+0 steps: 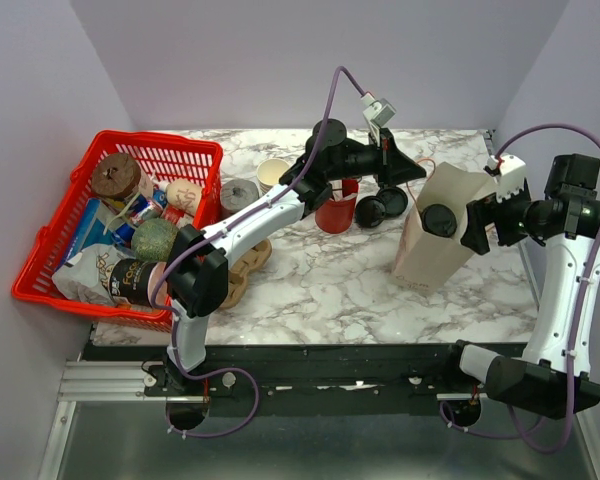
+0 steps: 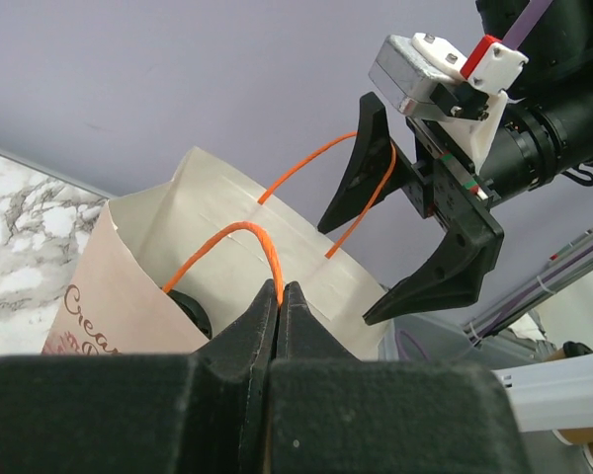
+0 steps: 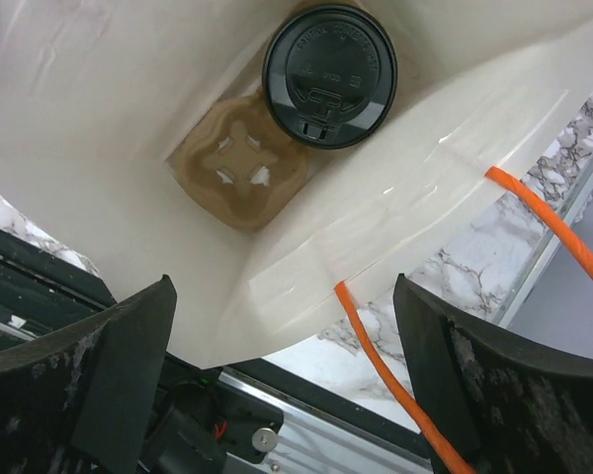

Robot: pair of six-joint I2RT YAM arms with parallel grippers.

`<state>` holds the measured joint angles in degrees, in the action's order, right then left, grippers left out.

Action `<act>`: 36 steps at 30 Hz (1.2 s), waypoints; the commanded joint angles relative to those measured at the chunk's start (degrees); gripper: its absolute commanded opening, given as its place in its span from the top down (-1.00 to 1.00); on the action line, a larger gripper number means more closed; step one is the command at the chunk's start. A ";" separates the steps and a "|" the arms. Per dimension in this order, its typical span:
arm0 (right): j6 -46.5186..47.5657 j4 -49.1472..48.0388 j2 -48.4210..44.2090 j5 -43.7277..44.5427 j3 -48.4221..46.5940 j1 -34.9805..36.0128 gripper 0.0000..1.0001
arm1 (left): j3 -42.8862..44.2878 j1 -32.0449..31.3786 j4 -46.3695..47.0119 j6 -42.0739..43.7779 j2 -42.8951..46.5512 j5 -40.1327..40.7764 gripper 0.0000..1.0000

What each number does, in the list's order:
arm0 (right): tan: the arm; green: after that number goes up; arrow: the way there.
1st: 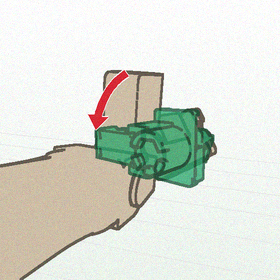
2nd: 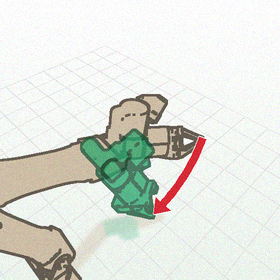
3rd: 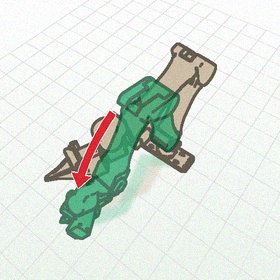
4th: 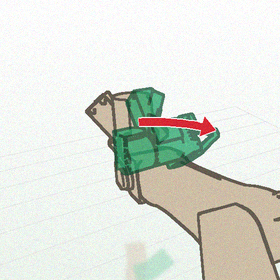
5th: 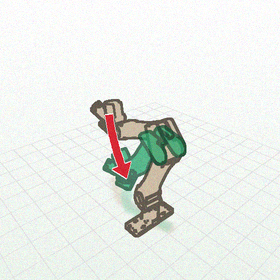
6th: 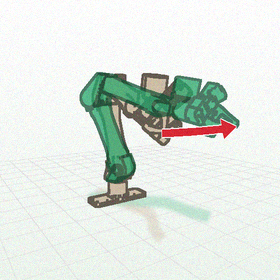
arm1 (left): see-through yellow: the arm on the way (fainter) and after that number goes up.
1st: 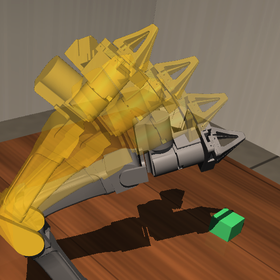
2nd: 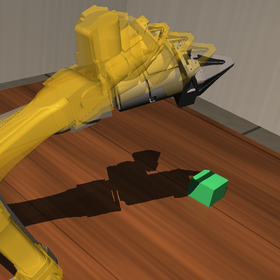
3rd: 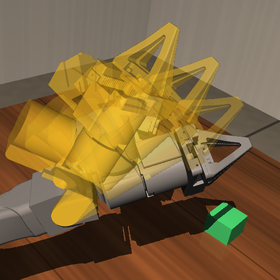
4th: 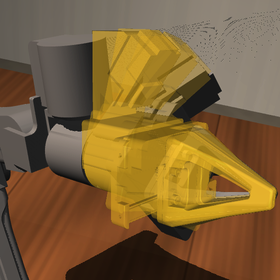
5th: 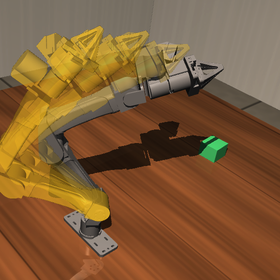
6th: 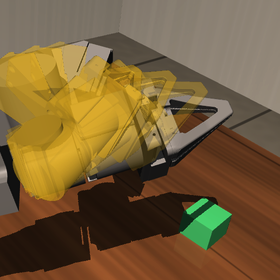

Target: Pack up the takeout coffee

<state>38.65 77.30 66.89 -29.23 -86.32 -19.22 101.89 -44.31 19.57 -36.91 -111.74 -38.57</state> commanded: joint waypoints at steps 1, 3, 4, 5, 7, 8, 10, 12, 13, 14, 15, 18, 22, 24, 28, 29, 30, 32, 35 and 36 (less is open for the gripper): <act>-0.94 10.15 0.08 3.13 0.19 -0.29 -0.99 | 0.51 0.11 0.12 1.05 0.82 0.33 1.00; -2.35 10.15 0.78 1.74 -0.25 -0.29 -0.99 | 0.51 0.19 0.03 1.22 0.74 0.33 1.00; -3.05 10.15 0.87 1.03 -0.25 -0.29 -0.99 | 0.51 0.19 -0.06 1.13 0.82 0.42 1.00; -3.32 10.15 1.04 0.41 -0.25 -0.29 -0.99 | 0.42 0.19 0.03 1.05 0.83 0.51 1.00; -2.54 10.24 1.05 -0.38 0.98 -0.29 -0.99 | 0.42 0.19 0.29 0.96 0.91 0.51 1.00; -2.01 10.24 0.87 -0.04 1.77 -0.29 -0.99 | 0.42 0.19 0.38 0.87 0.91 0.42 1.00; 0.27 10.24 0.34 2.50 4.30 -0.29 -0.99 | 0.59 0.19 0.47 0.70 0.83 0.25 1.00; 1.51 10.24 0.17 5.92 6.16 -0.29 -0.99 | 0.60 0.19 0.73 0.69 0.65 -0.01 1.00; 2.56 10.24 0.08 6.55 8.08 -0.29 -0.99 | 0.68 0.19 0.73 0.69 0.56 -0.02 1.00; 3.18 10.15 -0.18 6.91 8.80 -0.29 -0.99 | 0.77 0.19 0.73 0.69 0.65 -0.10 1.00; 3.79 10.24 -0.45 6.39 9.59 -0.29 -0.99 | 0.68 0.19 0.73 0.69 0.48 -0.11 1.00; 5.73 10.24 -1.85 2.36 11.35 -0.29 -0.99 | 0.95 0.19 0.64 0.34 0.04 -0.10 1.00; 10.11 10.24 -4.22 -1.70 12.23 0.76 -0.99 | 0.95 0.02 0.73 0.69 -0.23 -0.28 1.00; 11.18 10.24 -5.80 -2.23 13.63 2.08 -0.99 | 1.21 0.02 0.73 1.05 -0.49 -0.37 1.00; 10.92 10.33 -8.18 0.49 17.05 6.64 -0.99 | 2.00 -0.07 0.03 2.53 -1.02 0.07 1.00; 11.09 10.33 -8.79 0.93 17.59 7.00 -0.99 | 2.26 -0.07 -0.23 2.98 -0.93 0.24 1.00; 11.35 10.33 -10.28 1.72 17.94 7.18 -0.99 | 2.44 -0.07 -0.58 3.50 -1.19 0.33 1.00; 12.84 10.33 -11.78 2.25 18.65 7.53 -0.99 | 2.79 -0.07 -1.47 5.08 -1.28 0.42 1.00; 15.66 10.33 -14.77 3.39 19.43 7.80 -0.99 | 3.32 0.02 -2.61 7.63 -1.63 0.51 1.00; 16.45 10.16 -15.30 4.87 19.79 7.80 -0.99 | 3.67 0.11 -2.87 8.07 -1.55 1.29 1.00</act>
<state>49.50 76.14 54.87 -28.42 -68.14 -11.94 102.65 -44.99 16.97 -33.30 -112.55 -38.70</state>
